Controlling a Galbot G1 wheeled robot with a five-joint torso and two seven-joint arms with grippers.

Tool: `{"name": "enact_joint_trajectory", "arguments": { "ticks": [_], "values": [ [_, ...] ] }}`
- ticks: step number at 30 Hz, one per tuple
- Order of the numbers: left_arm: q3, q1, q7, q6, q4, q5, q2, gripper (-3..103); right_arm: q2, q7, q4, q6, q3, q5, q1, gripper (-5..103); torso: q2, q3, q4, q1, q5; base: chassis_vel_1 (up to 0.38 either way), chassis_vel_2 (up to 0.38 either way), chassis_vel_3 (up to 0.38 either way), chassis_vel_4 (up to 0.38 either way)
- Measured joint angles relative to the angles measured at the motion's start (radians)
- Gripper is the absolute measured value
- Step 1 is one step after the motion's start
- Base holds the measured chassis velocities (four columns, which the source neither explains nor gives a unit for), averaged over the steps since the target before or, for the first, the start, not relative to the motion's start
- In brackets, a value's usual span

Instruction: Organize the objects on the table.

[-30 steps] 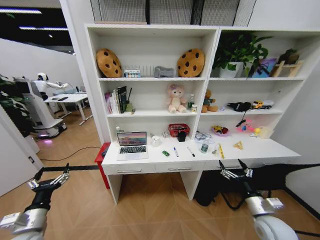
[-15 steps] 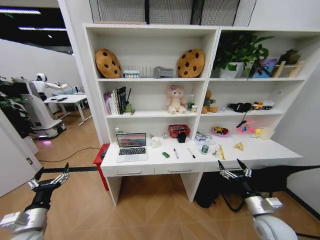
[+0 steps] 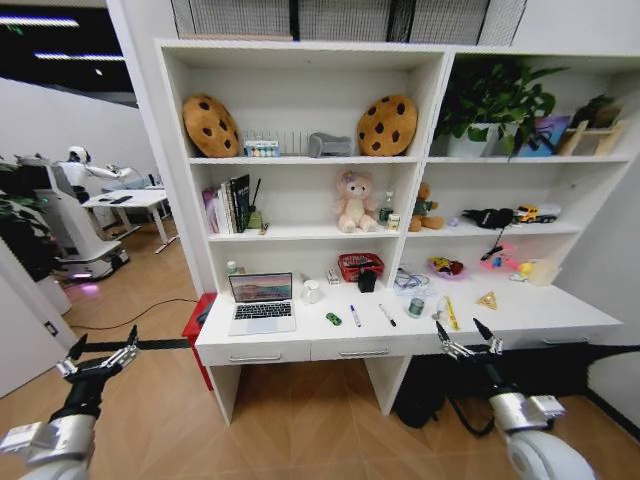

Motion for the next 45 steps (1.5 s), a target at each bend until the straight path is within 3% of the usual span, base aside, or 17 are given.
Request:
{"name": "enact_joint_trajectory", "arguments": {
  "ticks": [45],
  "values": [
    [0.002, 0.003, 0.000, -0.003, 0.005, 0.003, 0.000, 100, 0.008, -0.002, -0.005, -0.004, -0.006, -0.005, 0.003, 100, 0.000, 0.000, 0.0000, 0.000, -0.0001, -0.110, 0.108, 0.111, -0.109]
  ]
}}
